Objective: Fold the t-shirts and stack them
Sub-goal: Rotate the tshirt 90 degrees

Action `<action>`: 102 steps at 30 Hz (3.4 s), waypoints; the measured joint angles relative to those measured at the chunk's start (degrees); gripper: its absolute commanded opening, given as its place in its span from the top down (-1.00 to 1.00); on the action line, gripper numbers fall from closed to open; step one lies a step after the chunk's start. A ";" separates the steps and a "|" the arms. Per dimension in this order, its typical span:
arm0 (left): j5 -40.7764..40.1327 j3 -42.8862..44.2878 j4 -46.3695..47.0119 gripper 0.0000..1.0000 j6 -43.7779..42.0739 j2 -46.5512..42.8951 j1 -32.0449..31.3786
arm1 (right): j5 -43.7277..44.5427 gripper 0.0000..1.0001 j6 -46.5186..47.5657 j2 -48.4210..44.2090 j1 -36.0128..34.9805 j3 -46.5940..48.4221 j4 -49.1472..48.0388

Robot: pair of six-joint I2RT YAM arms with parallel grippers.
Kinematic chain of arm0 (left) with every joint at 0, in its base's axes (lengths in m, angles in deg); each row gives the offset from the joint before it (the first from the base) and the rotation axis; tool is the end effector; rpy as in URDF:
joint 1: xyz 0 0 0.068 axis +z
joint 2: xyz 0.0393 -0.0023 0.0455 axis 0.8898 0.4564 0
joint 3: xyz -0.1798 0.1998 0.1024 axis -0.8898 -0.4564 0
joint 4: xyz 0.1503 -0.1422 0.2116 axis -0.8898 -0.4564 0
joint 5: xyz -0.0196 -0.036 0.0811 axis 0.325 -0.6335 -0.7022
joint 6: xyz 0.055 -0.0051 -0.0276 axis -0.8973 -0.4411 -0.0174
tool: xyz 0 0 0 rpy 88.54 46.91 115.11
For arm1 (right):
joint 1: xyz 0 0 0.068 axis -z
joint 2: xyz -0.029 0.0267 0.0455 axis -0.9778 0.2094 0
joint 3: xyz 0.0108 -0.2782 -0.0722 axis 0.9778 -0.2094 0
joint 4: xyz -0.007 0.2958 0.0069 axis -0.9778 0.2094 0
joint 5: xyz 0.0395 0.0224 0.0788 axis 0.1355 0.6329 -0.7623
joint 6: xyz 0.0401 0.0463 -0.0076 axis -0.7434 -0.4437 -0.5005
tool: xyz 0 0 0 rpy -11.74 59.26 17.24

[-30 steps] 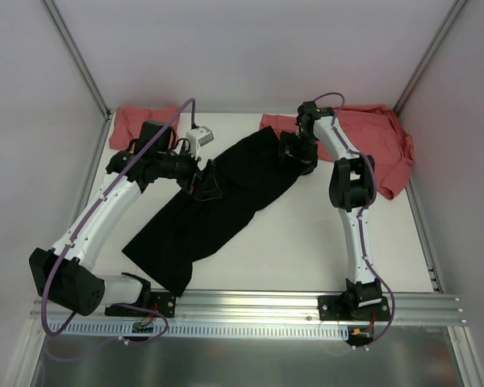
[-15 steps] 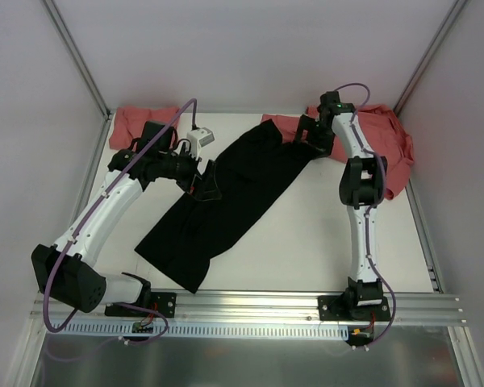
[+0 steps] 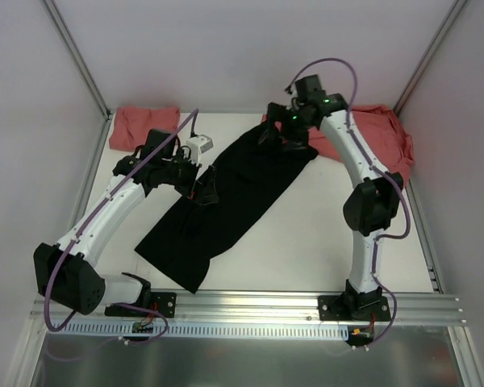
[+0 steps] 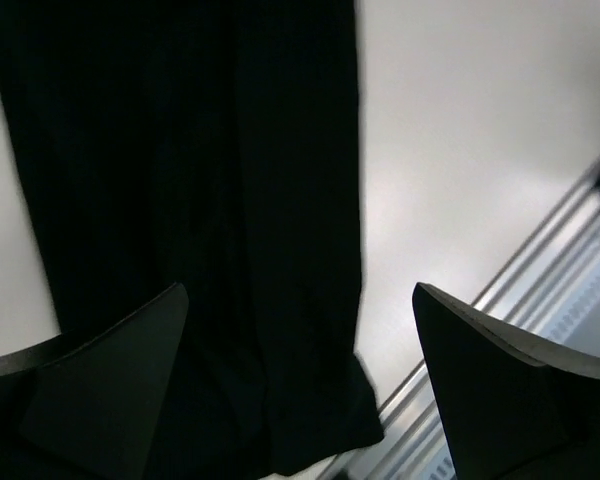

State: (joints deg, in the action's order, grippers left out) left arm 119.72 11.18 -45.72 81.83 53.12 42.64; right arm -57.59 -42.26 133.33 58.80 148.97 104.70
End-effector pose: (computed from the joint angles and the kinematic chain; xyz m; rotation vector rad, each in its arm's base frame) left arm 0.2890 -0.1320 0.3332 0.8001 2.1460 -0.7472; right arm 0.4732 0.1794 0.3547 -0.4038 2.4173 0.5913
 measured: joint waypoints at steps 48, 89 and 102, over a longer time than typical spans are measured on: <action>-31.87 1.09 -24.65 -0.97 8.81 31.08 -11.37 | -7.58 -0.99 1.29 -7.39 6.05 -14.88 2.12; -5.92 23.69 -26.77 -0.97 13.49 50.16 -25.16 | -13.05 -0.99 -1.64 -10.38 12.76 -17.29 -0.83; 5.86 11.32 -18.51 -0.97 25.16 41.22 -25.24 | -13.97 -0.99 -2.62 -10.38 13.05 -17.27 -1.05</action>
State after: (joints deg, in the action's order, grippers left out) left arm 125.57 22.50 -64.24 106.99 94.34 17.39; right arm -71.56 -44.89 122.95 71.85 131.70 103.65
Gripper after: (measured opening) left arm 0.987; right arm 0.993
